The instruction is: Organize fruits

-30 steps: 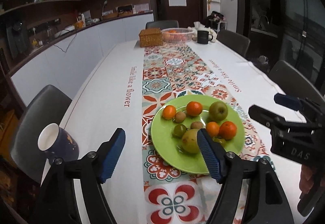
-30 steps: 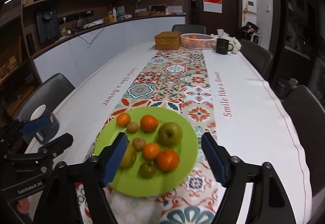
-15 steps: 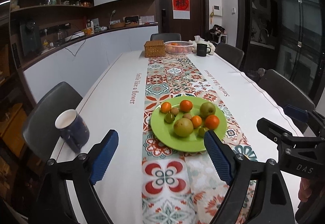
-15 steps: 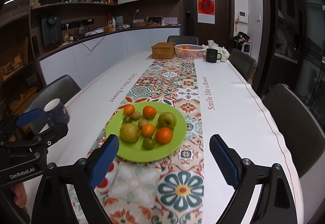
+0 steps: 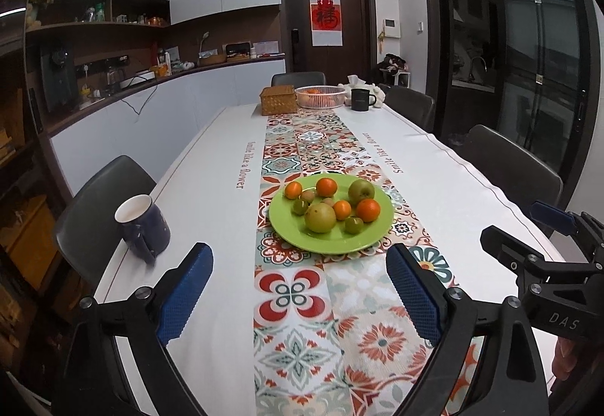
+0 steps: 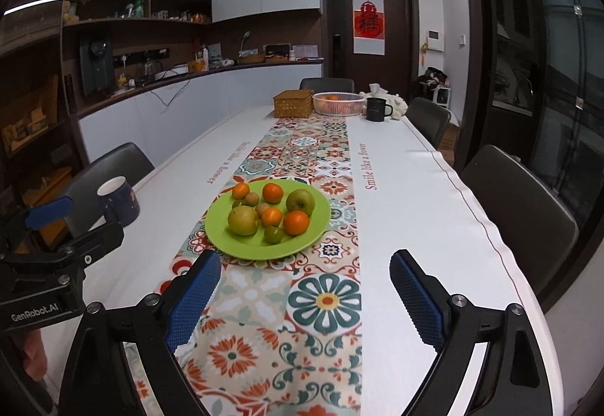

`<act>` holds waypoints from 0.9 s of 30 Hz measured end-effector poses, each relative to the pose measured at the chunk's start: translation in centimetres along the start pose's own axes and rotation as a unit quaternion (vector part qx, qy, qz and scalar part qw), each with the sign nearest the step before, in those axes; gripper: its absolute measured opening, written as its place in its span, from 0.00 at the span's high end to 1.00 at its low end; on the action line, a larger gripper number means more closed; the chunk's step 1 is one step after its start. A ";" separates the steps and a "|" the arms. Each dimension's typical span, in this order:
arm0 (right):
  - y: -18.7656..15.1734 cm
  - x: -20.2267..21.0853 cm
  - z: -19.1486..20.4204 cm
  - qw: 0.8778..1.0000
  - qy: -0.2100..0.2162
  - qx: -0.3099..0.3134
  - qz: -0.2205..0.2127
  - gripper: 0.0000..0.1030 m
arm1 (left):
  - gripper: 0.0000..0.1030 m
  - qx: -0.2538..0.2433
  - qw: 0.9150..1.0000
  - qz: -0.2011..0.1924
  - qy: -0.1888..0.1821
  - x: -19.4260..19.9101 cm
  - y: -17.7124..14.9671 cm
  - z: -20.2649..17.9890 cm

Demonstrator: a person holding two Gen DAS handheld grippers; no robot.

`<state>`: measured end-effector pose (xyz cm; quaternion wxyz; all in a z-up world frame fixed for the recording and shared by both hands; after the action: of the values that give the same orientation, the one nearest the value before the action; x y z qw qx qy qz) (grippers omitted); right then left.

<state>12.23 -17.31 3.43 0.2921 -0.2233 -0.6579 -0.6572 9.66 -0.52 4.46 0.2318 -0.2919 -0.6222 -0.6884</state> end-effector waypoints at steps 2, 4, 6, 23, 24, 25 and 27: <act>-0.8 0.9 -0.1 1.000 -0.001 -0.004 -0.004 0.11 | 0.08 0.000 1.000 -0.001 -0.003 0.5 -0.4 -0.2; -1.6 1.6 -0.1 1.000 -0.001 -0.006 -0.007 0.11 | 0.07 -0.001 1.000 -0.003 -0.004 1.0 -0.9 -0.4; -1.8 1.9 -0.1 1.000 -0.001 -0.006 -0.008 0.11 | 0.05 -0.002 1.000 -0.006 -0.004 1.4 -1.3 -0.5; -3.9 3.1 0.1 1.000 -0.011 0.002 -0.017 0.11 | 0.00 0.008 1.000 -0.011 -0.001 1.8 -3.2 -0.4; -4.1 3.0 0.1 1.000 -0.010 0.003 -0.016 0.11 | 0.00 0.008 1.000 -0.011 -0.001 1.8 -3.3 -0.4; -4.2 2.9 0.1 1.000 -0.010 0.004 -0.014 0.11 | 0.00 0.008 1.000 -0.012 -0.003 1.7 -3.3 -0.4; -4.3 2.9 0.0 1.000 -0.009 0.003 -0.014 0.11 | 0.00 0.008 1.000 -0.012 -0.002 1.7 -3.5 -0.4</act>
<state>7.25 -17.69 2.23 0.2777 -0.2195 -0.6659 -0.6567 6.03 -0.43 3.07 0.2247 -0.2837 -0.6318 -0.6855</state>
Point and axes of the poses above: each gripper's, at about its wrist camera, not at the fingertips, and x roughly against the way its jaws point, z to its left, y to its top, the point moved 3 cm from there along -x, roughly the way its jaws point, and after that the axes turned 11 degrees about z, right-handed, at the moved point
